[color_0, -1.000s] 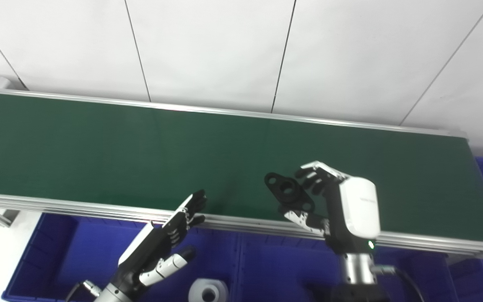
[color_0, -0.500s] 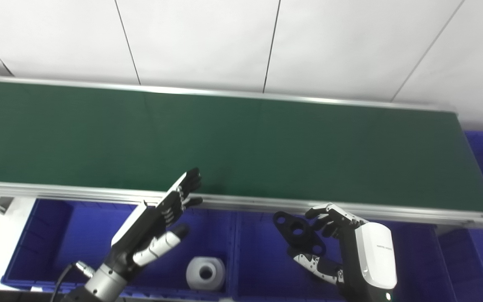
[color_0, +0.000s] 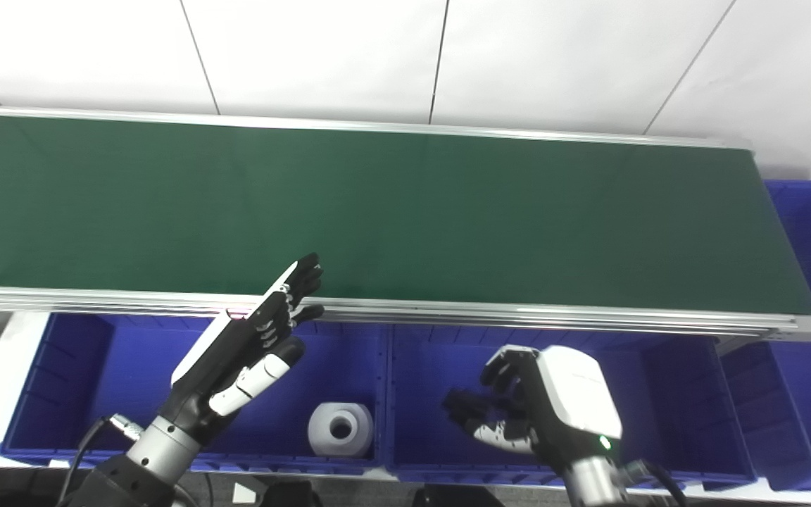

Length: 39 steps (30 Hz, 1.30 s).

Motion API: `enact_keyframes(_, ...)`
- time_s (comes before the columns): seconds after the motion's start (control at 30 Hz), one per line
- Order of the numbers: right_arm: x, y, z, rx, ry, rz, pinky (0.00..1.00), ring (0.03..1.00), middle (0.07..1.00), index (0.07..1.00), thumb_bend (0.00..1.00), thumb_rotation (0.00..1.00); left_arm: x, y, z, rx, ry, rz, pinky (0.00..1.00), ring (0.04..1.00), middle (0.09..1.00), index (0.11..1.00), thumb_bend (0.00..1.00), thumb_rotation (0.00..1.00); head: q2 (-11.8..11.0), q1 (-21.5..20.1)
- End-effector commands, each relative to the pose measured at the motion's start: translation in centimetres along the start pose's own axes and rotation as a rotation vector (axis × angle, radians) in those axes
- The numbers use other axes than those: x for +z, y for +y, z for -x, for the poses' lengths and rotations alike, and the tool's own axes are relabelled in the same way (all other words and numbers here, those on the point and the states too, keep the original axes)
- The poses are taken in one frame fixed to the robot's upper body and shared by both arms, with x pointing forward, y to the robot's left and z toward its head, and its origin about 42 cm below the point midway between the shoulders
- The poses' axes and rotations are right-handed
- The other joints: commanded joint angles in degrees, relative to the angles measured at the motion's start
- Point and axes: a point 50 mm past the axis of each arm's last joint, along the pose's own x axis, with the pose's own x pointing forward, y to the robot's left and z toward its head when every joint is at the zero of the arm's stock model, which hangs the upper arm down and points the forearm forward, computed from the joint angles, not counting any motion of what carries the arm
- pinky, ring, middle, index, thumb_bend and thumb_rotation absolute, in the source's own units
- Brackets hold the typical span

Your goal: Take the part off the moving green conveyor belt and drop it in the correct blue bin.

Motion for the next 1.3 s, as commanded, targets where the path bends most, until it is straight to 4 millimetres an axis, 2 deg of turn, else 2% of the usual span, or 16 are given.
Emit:
enact_keyframes(0.0, 0.3, -0.4, 0.2, -0.009, 0.033, -0.030, 0.49, 0.605, 0.685, 0.772, 0.62, 0.09, 1.1, 0.3, -0.2, 0.005, -0.054, -0.025, 0.91, 0.996, 1.000, 1.000, 0.32, 0.77, 0.1, 0.2)
enact_keyframes(0.03, 0.4, -0.4, 0.2, -0.004, 0.039, -0.035, 0.57, 0.705, 0.779, 0.847, 0.66, 0.20, 1.1, 0.3, -0.2, 0.005, -0.054, -0.024, 0.91, 0.995, 1.000, 1.000, 0.33, 0.77, 0.1, 0.4)
enact_keyframes(0.07, 0.5, -0.4, 0.1, -0.001, 0.042, -0.039, 0.62, 0.761, 0.830, 0.889, 0.68, 0.25, 1.2, 0.3, -0.2, 0.006, -0.052, -0.024, 0.91, 0.994, 1.000, 1.000, 0.34, 0.77, 0.2, 0.4)
enact_keyframes(0.2, 0.8, -0.3, -0.3, -0.009, 0.036, -0.063, 0.74, 0.847, 0.897, 0.945, 0.66, 0.29, 1.1, 0.4, -0.2, 0.006, -0.047, -0.029, 0.90, 0.999, 1.000, 1.000, 0.36, 0.78, 0.2, 0.7)
enact_keyframes(0.3, 1.0, -0.2, -0.4, -0.024, 0.024, -0.073, 0.83, 0.908, 0.964, 0.983, 0.63, 0.36, 1.0, 0.4, -0.3, 0.008, -0.053, -0.037, 0.91, 0.991, 1.000, 1.000, 0.36, 0.78, 0.0, 0.8)
enact_keyframes(0.4, 1.1, -0.3, -0.1, -0.056, -0.005, -0.059, 0.89, 0.942, 0.975, 0.981, 0.63, 0.39, 1.0, 0.3, -0.2, 0.011, -0.043, -0.022, 0.91, 0.994, 1.000, 1.000, 0.37, 0.77, -0.2, 1.3)
enact_keyframes(0.57, 1.4, -0.5, 0.6, -0.136, -0.069, -0.133, 0.92, 0.951, 0.969, 0.970, 0.68, 0.42, 1.1, 0.1, -0.2, 0.015, -0.036, -0.011, 0.89, 0.992, 1.000, 1.000, 0.36, 0.77, -0.4, 2.0)
enact_keyframes(0.7, 2.4, -0.8, 2.0, -0.156, -0.170, -0.372, 0.92, 0.960, 0.968, 0.966, 0.71, 0.45, 0.8, -0.1, -0.1, 0.016, -0.045, -0.014, 0.89, 0.993, 1.000, 1.000, 0.37, 0.77, -0.8, 3.7)
enact_keyframes(0.77, 2.8, -0.9, 2.8, -0.135, -0.230, -0.465, 0.86, 0.954, 0.981, 0.989, 0.69, 0.48, 0.6, -0.1, -0.2, 0.018, -0.053, -0.016, 0.89, 0.987, 1.000, 1.000, 0.38, 0.76, -1.2, 6.4)
enact_keyframes(0.8, 3.1, -0.9, 3.2, -0.125, -0.259, -0.511, 0.82, 0.931, 0.971, 0.985, 0.71, 0.54, 0.5, -0.1, -0.2, 0.017, -0.055, -0.014, 0.90, 0.984, 1.000, 1.000, 0.35, 0.74, -1.2, 6.4)
enact_keyframes(0.87, 3.7, -0.2, 3.7, -0.105, -0.302, -0.572, 0.82, 0.927, 0.972, 0.985, 0.72, 0.56, 0.4, -0.2, -0.2, 0.011, -0.051, -0.019, 0.91, 0.987, 1.000, 1.000, 0.35, 0.73, -1.5, 7.6)
enact_keyframes(0.9, 3.8, 0.2, 3.9, -0.091, -0.321, -0.592, 0.82, 0.927, 0.974, 0.990, 0.71, 0.59, 0.3, -0.3, -0.2, 0.010, -0.048, -0.024, 0.92, 0.992, 1.000, 1.000, 0.36, 0.73, -2.0, 9.8)
enact_keyframes(1.1, 3.1, 1.7, 3.6, -0.025, -0.352, -0.655, 0.84, 0.940, 0.990, 1.000, 0.74, 0.68, -1.0, -0.7, -0.4, -0.002, -0.072, -0.032, 0.93, 0.999, 1.000, 1.000, 0.38, 0.72, -3.2, 13.8)
enact_keyframes(1.17, 2.7, 2.0, 3.5, -0.023, -0.351, -0.679, 0.84, 0.940, 0.990, 1.000, 0.74, 0.71, -1.5, -0.8, -0.4, -0.004, -0.085, -0.037, 0.93, 1.000, 1.000, 1.000, 0.39, 0.71, -3.6, 14.1)
enact_keyframes(1.27, 2.2, 2.4, 3.4, -0.028, -0.342, -0.732, 0.86, 0.944, 0.990, 1.000, 0.76, 0.70, -1.9, -0.9, -0.1, 0.000, -0.094, -0.050, 0.93, 1.000, 1.000, 1.000, 0.40, 0.71, -4.2, 14.0)
